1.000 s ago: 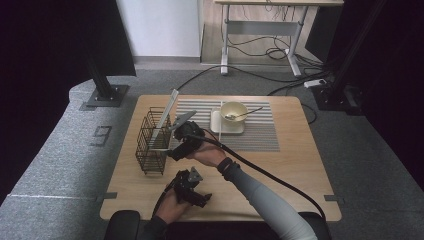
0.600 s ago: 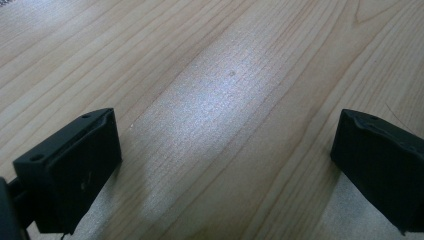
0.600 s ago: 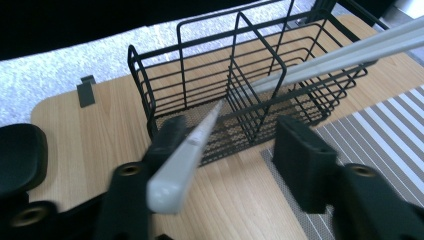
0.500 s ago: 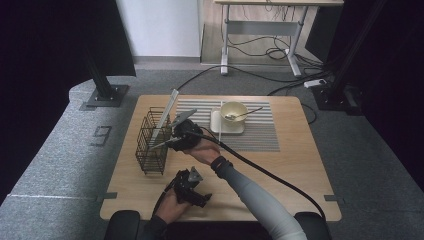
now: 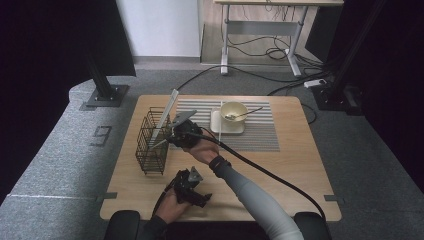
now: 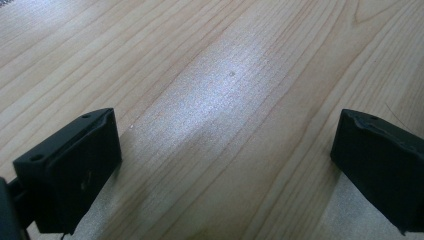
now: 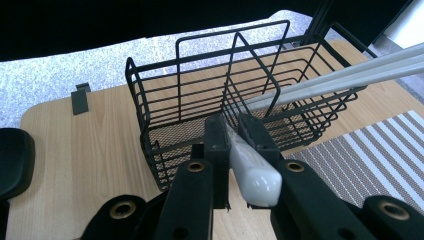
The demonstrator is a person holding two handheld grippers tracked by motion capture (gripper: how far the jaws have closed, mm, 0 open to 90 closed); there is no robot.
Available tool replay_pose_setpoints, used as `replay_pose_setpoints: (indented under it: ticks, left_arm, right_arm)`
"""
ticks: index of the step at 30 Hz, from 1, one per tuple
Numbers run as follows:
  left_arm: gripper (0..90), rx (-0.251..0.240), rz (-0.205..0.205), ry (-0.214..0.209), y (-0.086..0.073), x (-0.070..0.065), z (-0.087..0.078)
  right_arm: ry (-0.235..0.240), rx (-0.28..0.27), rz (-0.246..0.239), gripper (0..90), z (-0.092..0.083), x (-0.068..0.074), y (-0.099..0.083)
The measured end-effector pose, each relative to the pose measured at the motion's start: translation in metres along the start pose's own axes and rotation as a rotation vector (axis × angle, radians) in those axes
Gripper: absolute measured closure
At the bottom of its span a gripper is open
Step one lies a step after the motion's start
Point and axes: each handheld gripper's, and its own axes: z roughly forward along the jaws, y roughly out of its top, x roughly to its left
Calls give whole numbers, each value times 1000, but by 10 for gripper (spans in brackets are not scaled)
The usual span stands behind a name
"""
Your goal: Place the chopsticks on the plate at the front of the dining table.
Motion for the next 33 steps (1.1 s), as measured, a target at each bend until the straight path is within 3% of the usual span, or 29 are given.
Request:
replay_pose_setpoints:
  ticks: [10, 22, 33]
  left_arm:
    - [0, 0, -1, 0, 0, 0, 0]
    - [0, 1, 0, -1, 0, 0, 0]
    - [0, -2, -1, 1, 0, 0, 1]
  right_arm:
    - [61, -29, 34, 826, -16, 1, 6]
    - [85, -40, 28, 827, -39, -1, 13]
    - [92, -64, 36, 826, -71, -8, 17]
